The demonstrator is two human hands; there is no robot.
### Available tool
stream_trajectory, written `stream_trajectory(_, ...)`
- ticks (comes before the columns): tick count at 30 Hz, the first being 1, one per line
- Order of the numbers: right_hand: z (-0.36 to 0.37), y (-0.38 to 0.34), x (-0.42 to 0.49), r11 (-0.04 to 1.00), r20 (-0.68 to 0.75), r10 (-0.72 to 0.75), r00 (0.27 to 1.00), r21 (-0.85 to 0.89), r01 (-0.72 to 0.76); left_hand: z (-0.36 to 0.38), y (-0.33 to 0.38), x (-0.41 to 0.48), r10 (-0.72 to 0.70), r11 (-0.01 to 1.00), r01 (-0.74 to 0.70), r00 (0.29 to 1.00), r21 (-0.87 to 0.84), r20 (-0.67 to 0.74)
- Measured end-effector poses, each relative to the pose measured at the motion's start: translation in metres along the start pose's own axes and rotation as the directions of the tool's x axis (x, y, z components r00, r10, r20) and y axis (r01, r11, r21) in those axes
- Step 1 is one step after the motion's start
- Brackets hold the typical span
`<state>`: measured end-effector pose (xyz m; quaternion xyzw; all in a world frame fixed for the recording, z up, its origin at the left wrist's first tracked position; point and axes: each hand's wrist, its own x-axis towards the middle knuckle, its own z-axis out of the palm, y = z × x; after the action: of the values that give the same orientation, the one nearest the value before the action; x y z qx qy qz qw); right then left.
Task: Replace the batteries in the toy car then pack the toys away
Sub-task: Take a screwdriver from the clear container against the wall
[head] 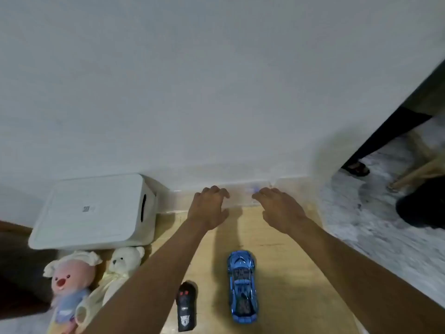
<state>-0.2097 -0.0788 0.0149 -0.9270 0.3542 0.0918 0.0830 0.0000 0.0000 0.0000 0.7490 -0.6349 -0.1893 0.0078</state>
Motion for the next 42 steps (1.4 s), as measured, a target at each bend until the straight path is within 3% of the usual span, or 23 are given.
stream_trajectory(6,0.037,0.010,0.037,0.992,0.021,-0.026,0.999,-0.119,0.028,0.031,0.006,0.030,-0.008,0.976,0.015,0.999,0.219,-0.035)
stream_trajectory(11,0.050,0.010,0.046,0.978,-0.086,-0.058,0.995,-0.204,0.040,0.042,0.001,0.034,0.083,0.938,-0.032,0.987,0.346,-0.134)
stream_trajectory(23,0.055,0.001,0.047,0.941,-0.088,-0.116,0.989,-0.329,0.081,0.042,0.003,0.036,0.260,0.855,-0.177,0.960,0.488,-0.107)
stream_trajectory(28,0.060,0.004,0.048,0.959,-0.079,-0.084,0.993,-0.276,0.059,0.039,-0.001,0.033,0.279,0.880,-0.187,0.947,0.437,-0.157)
stream_trajectory(36,0.050,0.012,0.050,0.981,-0.160,-0.078,0.984,-0.187,0.048,0.050,-0.022,0.035,0.194,0.914,-0.079,0.946,0.398,-0.258)
stream_trajectory(39,0.044,0.016,0.049,0.997,-0.209,-0.053,0.976,-0.066,0.040,0.049,-0.022,0.035,0.159,0.933,-0.040,0.938,0.358,-0.307)
stream_trajectory(42,0.031,0.019,0.048,0.986,-0.282,0.043,0.958,0.164,0.004,0.050,-0.020,0.032,0.083,0.963,0.016,0.932,0.269,-0.352)
